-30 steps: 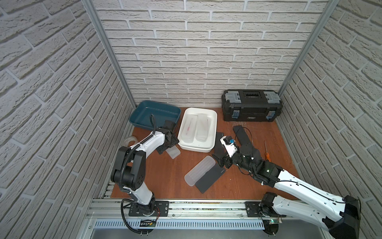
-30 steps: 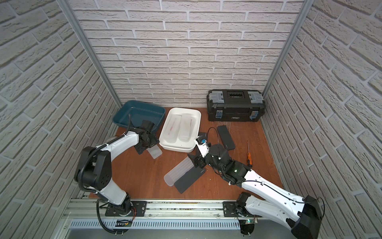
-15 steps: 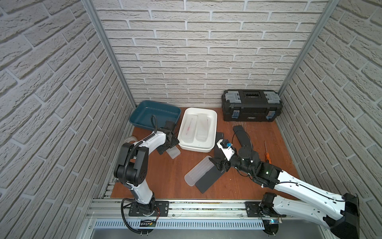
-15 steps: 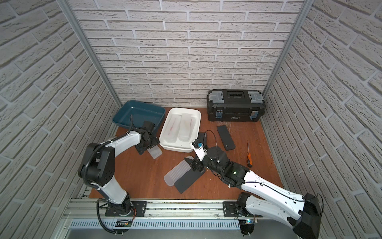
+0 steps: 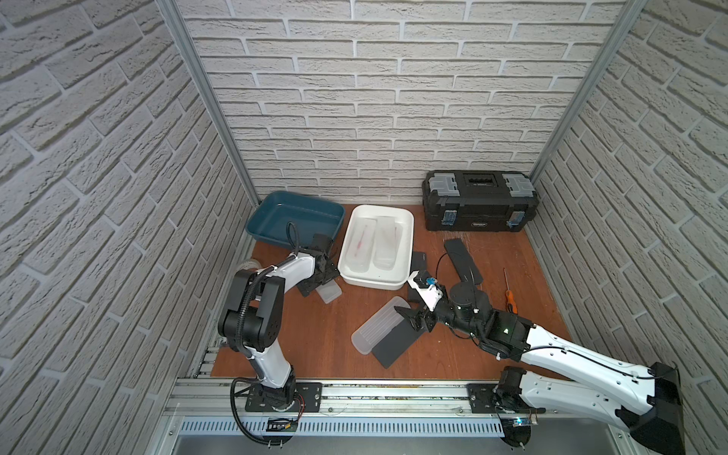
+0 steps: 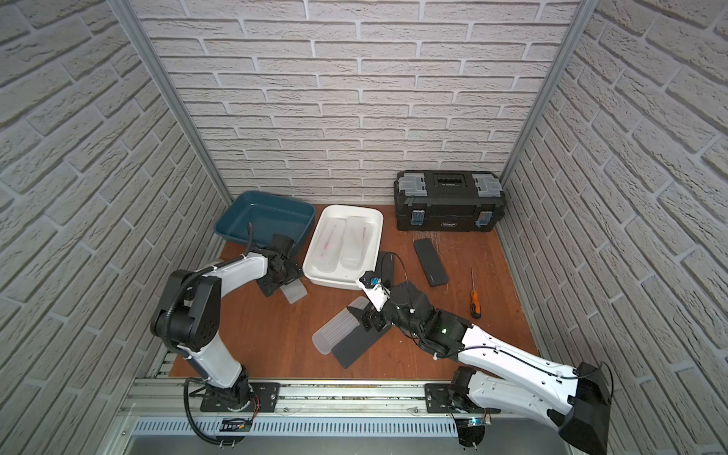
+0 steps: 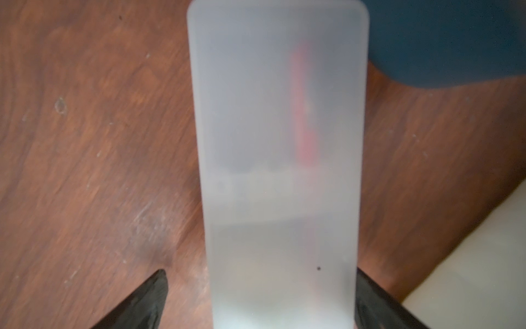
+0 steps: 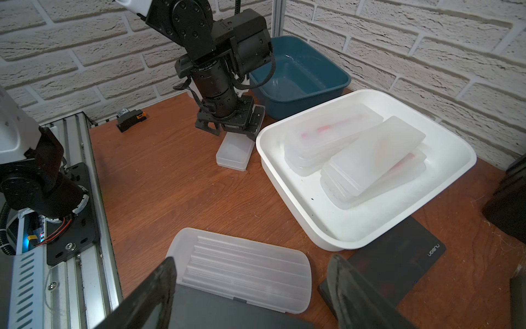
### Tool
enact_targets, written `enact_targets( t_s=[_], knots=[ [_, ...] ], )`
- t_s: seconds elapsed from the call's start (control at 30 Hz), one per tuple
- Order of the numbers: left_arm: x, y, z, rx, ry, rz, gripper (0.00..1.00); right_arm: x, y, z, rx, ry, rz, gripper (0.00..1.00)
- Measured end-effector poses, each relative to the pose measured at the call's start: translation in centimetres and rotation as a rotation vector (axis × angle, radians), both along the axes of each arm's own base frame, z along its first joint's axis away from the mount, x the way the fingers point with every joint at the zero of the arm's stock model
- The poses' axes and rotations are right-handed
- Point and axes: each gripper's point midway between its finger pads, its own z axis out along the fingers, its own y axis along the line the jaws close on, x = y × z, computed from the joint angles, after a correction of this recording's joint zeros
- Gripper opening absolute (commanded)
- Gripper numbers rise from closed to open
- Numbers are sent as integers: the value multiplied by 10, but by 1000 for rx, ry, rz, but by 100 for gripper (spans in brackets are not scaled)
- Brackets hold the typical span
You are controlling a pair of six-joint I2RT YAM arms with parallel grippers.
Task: Place the pencil cases by color into the storage box
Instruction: Pick up the pencil case from the center of the board.
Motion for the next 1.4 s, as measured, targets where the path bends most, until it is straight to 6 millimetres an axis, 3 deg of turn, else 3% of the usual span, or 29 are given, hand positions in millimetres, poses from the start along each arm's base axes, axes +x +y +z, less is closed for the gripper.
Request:
enact_targets(
  t_s=[0.6,0.9,1.07,1.4],
  knots=[
    [-2,-1,-5,-24,-68,-55,85,-7,6,-8,-49,-7,9,83],
    [-22,-6,-5,-32,-76,-113,79,-10,12,-3,-45,-13,17,83],
    [-30,-9,-6,-29,-77,-151,68,-14,15,-3,-44,-11,24,83],
    [-44,-13,-5,-22,-74,-202,65,-22,18,1,-60,-16,33,82]
  ],
)
